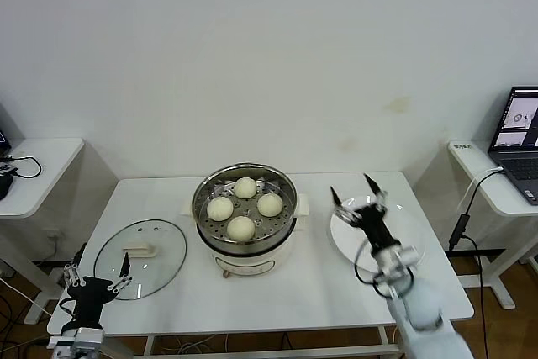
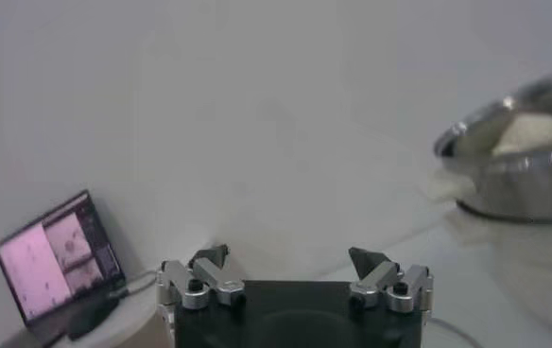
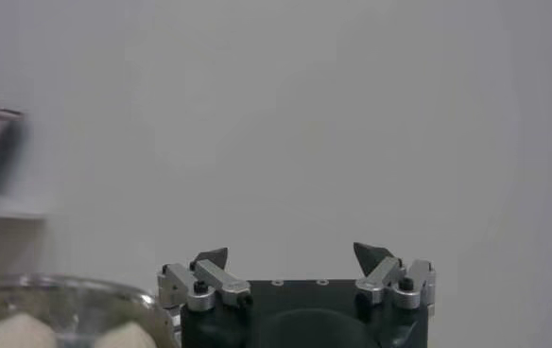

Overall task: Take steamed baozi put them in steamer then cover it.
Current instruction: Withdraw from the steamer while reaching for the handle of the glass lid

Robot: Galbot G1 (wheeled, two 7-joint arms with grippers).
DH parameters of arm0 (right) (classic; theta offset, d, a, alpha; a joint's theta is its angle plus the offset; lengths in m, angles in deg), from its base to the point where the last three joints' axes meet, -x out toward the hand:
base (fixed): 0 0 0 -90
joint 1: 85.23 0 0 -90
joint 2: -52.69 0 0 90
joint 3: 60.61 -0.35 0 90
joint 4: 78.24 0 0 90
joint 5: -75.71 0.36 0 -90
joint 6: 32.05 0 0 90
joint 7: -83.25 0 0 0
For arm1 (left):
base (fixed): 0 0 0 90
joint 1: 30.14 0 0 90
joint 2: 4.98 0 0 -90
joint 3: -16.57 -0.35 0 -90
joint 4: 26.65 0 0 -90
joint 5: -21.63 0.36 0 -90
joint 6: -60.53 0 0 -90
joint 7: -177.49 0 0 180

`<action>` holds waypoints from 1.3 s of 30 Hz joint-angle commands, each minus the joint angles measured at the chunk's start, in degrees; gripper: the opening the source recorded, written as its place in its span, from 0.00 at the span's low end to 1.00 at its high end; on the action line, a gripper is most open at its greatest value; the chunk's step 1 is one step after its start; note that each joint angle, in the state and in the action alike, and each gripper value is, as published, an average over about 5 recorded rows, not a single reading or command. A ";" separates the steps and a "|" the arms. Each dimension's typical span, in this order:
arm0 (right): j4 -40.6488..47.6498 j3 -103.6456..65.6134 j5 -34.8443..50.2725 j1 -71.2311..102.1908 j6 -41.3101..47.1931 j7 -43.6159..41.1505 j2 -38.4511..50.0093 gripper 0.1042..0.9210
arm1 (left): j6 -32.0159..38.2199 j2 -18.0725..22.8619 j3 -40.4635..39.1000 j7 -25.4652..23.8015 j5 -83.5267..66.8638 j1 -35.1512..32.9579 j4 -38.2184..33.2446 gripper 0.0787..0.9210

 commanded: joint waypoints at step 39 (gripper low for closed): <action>-1.74 -21.95 -5.38 22.73 -11.49 4.04 -14.92 0.88 | 7.75 -12.50 -10.09 4.97 56.51 25.87 39.09 0.88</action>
